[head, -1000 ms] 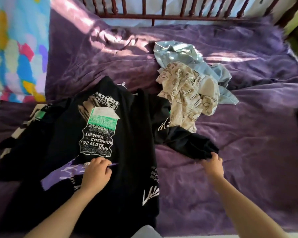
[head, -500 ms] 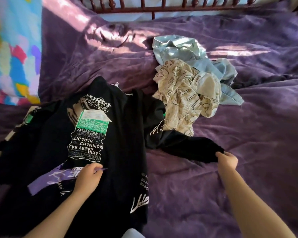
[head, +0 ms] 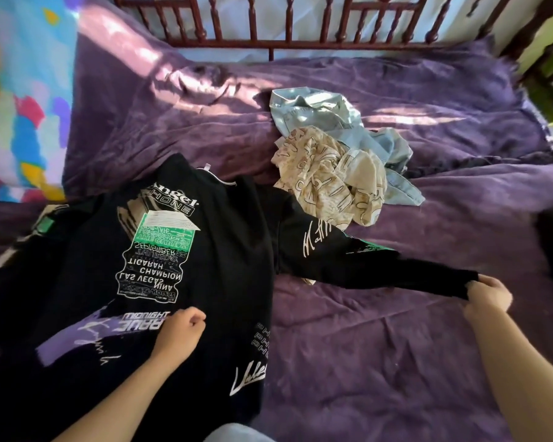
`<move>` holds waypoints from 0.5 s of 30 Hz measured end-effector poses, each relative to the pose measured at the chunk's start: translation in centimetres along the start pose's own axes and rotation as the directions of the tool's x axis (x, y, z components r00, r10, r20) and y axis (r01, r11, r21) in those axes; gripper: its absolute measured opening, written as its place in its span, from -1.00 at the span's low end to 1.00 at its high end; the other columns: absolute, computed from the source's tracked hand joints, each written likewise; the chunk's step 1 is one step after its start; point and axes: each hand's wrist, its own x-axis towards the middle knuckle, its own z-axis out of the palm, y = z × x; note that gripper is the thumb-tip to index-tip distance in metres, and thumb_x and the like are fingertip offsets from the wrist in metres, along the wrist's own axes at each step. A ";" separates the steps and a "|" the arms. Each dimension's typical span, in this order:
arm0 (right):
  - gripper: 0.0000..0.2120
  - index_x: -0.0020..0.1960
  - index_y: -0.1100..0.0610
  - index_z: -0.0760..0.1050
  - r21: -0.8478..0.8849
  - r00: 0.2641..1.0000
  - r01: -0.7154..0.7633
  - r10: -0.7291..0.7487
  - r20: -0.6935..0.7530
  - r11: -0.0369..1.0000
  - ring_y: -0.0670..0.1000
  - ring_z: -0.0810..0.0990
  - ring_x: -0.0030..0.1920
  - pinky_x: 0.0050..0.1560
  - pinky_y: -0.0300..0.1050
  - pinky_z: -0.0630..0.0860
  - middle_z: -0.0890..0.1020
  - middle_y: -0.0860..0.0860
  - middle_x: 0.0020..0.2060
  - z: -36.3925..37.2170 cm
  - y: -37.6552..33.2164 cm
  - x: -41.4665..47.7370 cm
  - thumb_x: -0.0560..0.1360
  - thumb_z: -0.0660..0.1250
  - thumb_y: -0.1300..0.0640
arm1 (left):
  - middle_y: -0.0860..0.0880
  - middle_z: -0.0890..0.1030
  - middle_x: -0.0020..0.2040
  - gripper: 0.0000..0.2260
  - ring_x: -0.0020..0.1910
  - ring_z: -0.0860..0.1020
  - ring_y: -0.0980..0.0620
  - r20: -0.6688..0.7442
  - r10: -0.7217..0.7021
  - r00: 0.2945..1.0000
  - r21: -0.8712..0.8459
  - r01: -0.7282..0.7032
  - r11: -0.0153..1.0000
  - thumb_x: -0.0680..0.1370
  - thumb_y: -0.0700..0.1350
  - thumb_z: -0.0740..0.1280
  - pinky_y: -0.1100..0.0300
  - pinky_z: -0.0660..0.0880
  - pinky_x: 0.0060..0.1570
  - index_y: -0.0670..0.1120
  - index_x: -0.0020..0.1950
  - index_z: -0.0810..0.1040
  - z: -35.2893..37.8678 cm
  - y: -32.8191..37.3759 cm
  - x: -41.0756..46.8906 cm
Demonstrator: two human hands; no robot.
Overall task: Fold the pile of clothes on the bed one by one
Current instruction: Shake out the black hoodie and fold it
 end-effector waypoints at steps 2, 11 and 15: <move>-0.64 -0.31 0.01 0.43 0.030 1.000 0.002 -0.002 0.021 1.000 -0.05 0.50 -0.43 -0.59 -0.41 0.39 0.53 0.00 -0.48 0.8 -0.6 -0.7 0.42 0.19 0.46 | -0.11 0.62 -0.01 -0.86 0.01 0.55 -0.07 0.005 -0.030 1.000 -0.018 0.030 0.999 0.51 -0.27 0.27 0.12 0.41 0.06 -0.16 -0.01 0.61 -0.3 -0.7 -0.3; -0.33 -0.41 -0.26 0.53 0.114 0.406 0.714 -0.541 0.736 0.691 -0.35 0.48 -0.07 0.02 -0.44 0.38 0.48 -0.17 -0.07 6.3 -11.3 -17.7 0.36 0.18 0.55 | 0.05 0.56 -0.01 -0.89 0.02 0.53 0.11 0.088 0.182 0.979 -0.449 -0.124 0.885 0.53 -0.16 0.33 0.25 0.41 0.01 0.02 0.03 0.51 -3.8 7.5 -1.8; -0.61 -0.25 0.09 0.60 0.307 0.119 0.699 -0.529 0.840 0.646 -0.07 0.46 0.11 0.20 -0.35 0.33 0.47 0.01 0.05 9.5 -11.5 -26.9 0.37 0.23 0.55 | 0.07 0.63 0.03 -0.26 0.00 0.60 0.16 0.211 0.393 0.895 -0.871 -0.010 0.491 0.01 0.00 0.64 0.22 0.53 -0.01 0.10 0.14 0.46 -5.6 11.6 -2.0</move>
